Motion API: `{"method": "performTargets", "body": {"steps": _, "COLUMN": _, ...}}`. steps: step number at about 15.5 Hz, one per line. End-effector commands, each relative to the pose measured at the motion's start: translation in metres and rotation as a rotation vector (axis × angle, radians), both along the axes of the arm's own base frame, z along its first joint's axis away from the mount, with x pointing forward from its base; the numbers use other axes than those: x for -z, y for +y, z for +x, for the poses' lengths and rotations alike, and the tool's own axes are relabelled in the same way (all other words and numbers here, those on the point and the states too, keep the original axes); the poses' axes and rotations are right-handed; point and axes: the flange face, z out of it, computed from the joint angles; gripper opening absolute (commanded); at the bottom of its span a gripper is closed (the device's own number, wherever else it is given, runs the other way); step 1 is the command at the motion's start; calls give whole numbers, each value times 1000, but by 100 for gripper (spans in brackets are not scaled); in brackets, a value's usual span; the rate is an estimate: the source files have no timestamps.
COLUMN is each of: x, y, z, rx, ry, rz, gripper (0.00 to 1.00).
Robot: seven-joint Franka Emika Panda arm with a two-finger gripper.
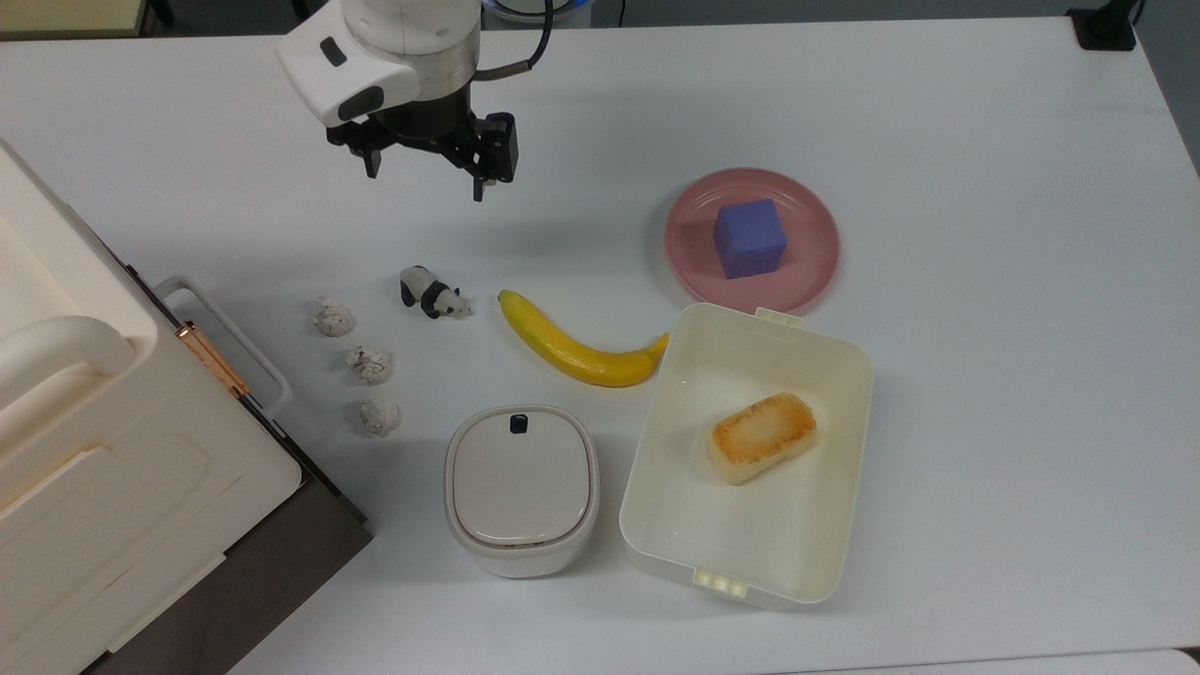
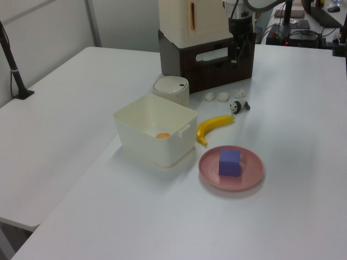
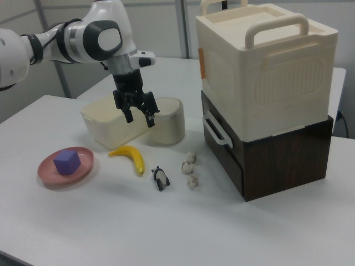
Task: Slide open the drawer
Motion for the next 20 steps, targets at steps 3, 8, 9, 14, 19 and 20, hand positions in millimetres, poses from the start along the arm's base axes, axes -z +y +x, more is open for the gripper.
{"method": "performTargets", "body": {"steps": 3, "x": -44, "y": -30, "z": -20, "rx": -14, "ry": 13, "rz": 5, "gripper": 100}}
{"method": "performTargets", "body": {"steps": 8, "x": -38, "y": -28, "z": -17, "rx": -29, "ry": 15, "rz": 9, "gripper": 100}}
{"method": "performTargets", "body": {"steps": 9, "x": -39, "y": -29, "z": -18, "rx": -28, "ry": 19, "rz": 9, "gripper": 100}}
{"method": "performTargets", "body": {"steps": 14, "x": -32, "y": -32, "z": -15, "rx": -26, "ry": 27, "rz": 6, "gripper": 100}}
{"method": "performTargets", "body": {"steps": 19, "x": -42, "y": -44, "z": -24, "rx": 0, "ry": 21, "rz": 6, "gripper": 100}}
{"method": "performTargets", "body": {"steps": 20, "x": -42, "y": -44, "z": -25, "rx": 3, "ry": 28, "rz": 8, "gripper": 100}}
